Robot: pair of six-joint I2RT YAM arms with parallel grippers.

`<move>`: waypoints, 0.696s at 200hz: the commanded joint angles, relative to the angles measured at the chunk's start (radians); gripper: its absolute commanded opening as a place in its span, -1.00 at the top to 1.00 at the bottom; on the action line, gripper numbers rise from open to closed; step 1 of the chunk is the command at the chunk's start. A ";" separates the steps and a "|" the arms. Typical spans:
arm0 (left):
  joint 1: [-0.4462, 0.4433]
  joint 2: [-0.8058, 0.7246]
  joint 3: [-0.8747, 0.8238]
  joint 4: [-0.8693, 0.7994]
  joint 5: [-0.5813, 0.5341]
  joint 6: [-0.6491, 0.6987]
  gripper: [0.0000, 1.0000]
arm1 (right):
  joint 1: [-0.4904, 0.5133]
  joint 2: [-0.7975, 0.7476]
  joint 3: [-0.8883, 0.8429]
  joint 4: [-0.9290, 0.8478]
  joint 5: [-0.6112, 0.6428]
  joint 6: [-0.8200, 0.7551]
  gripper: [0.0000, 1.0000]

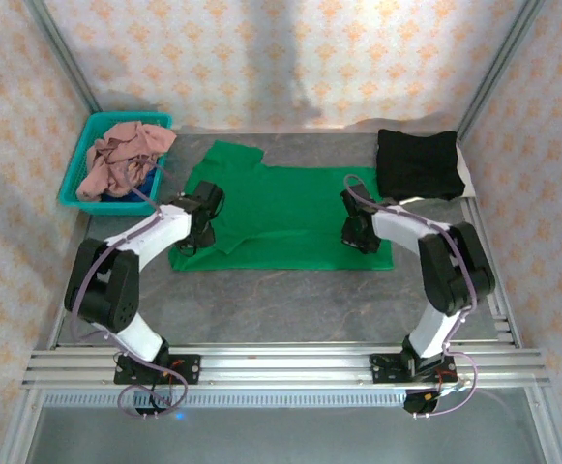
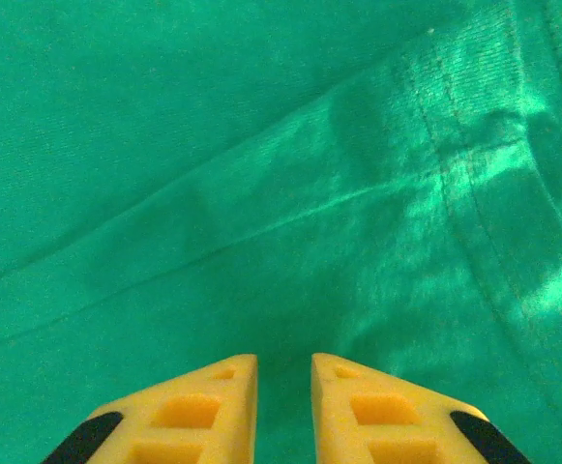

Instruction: Fold and stack the t-shirts

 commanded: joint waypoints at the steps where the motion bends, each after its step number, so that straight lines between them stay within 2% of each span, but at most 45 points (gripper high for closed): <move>1: 0.047 0.036 -0.057 0.083 0.065 -0.051 0.44 | -0.047 -0.004 0.006 -0.048 0.035 0.026 0.61; 11: 0.072 0.024 -0.086 0.094 0.064 -0.062 0.49 | -0.061 -0.028 -0.036 -0.033 0.030 0.036 0.61; 39: 0.124 -0.029 -0.145 0.092 0.079 -0.062 0.49 | -0.077 -0.084 -0.129 -0.016 0.022 0.041 0.62; 68: 0.204 -0.071 -0.202 0.072 0.077 -0.062 0.56 | -0.078 -0.148 -0.218 0.032 -0.053 -0.018 0.62; 81: 0.236 -0.106 -0.234 0.074 0.081 -0.062 0.60 | -0.079 -0.171 -0.230 0.015 -0.047 -0.025 0.61; 111: 0.241 -0.202 -0.256 0.057 0.089 -0.090 0.59 | -0.078 -0.205 -0.260 0.009 -0.048 -0.022 0.62; 139: 0.239 -0.290 -0.219 -0.017 0.047 -0.080 0.55 | -0.078 -0.255 -0.269 0.009 -0.069 -0.020 0.60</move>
